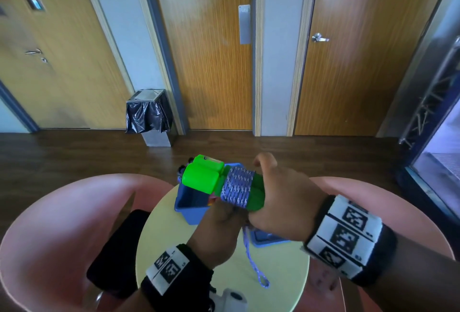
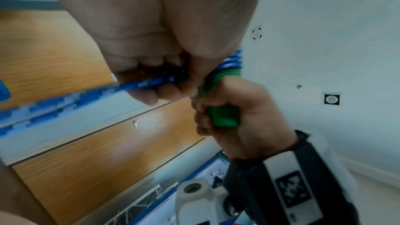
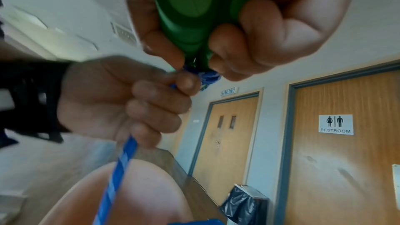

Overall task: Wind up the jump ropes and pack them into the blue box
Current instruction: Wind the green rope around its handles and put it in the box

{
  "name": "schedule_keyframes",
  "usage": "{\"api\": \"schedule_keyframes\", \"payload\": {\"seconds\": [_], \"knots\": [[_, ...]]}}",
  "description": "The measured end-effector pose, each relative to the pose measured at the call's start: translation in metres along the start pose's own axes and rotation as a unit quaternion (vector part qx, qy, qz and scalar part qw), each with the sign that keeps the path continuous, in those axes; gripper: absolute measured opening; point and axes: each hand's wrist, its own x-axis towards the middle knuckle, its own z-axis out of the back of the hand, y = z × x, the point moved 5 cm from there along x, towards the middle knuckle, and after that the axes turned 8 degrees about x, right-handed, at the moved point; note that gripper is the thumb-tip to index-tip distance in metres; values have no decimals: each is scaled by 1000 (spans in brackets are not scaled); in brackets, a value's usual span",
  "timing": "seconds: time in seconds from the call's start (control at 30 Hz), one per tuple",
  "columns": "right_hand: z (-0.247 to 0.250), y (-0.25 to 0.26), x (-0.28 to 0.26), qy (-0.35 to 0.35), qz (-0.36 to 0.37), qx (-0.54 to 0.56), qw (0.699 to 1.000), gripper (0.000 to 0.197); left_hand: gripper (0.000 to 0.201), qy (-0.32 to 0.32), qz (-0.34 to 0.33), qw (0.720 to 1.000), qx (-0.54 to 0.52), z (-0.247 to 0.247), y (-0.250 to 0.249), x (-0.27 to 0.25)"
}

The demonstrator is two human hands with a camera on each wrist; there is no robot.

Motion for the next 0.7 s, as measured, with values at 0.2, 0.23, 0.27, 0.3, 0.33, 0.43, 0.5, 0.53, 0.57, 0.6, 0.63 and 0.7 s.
{"api": "schedule_keyframes", "payload": {"seconds": [0.2,0.23,0.27,0.3,0.33,0.43,0.5,0.53,0.57,0.6,0.63,0.7], "knots": [[-6,-7,7,22,0,-57,998,50,34,5,4,998,55,3,-12,-14],[-10,-8,7,30,6,-53,998,48,37,-6,-3,997,78,5,-13,-15],[-15,-11,8,43,10,-35,998,45,40,-20,0,995,99,7,-14,-15],[-19,-13,8,58,18,5,998,41,44,-35,4,994,100,8,-12,-15],[-23,-16,9,74,24,64,995,38,46,-45,18,995,93,9,-11,-16],[-31,-25,7,91,-21,294,951,43,48,-77,57,994,46,16,-1,-15],[-41,-31,1,100,-110,462,874,50,51,-90,71,993,15,22,4,-13],[-48,-30,-2,120,-151,528,827,45,51,-93,72,993,6,25,5,-12],[-54,-27,-6,137,-178,569,791,37,50,-93,70,993,2,27,4,-12],[-58,-24,-7,143,-193,598,765,30,49,-91,71,993,1,29,5,-12],[-61,-21,-8,136,-195,616,751,28,49,-87,72,994,-2,31,5,-12],[-64,-19,-3,93,-176,633,748,33,47,-76,84,993,-12,34,8,-13]]}}
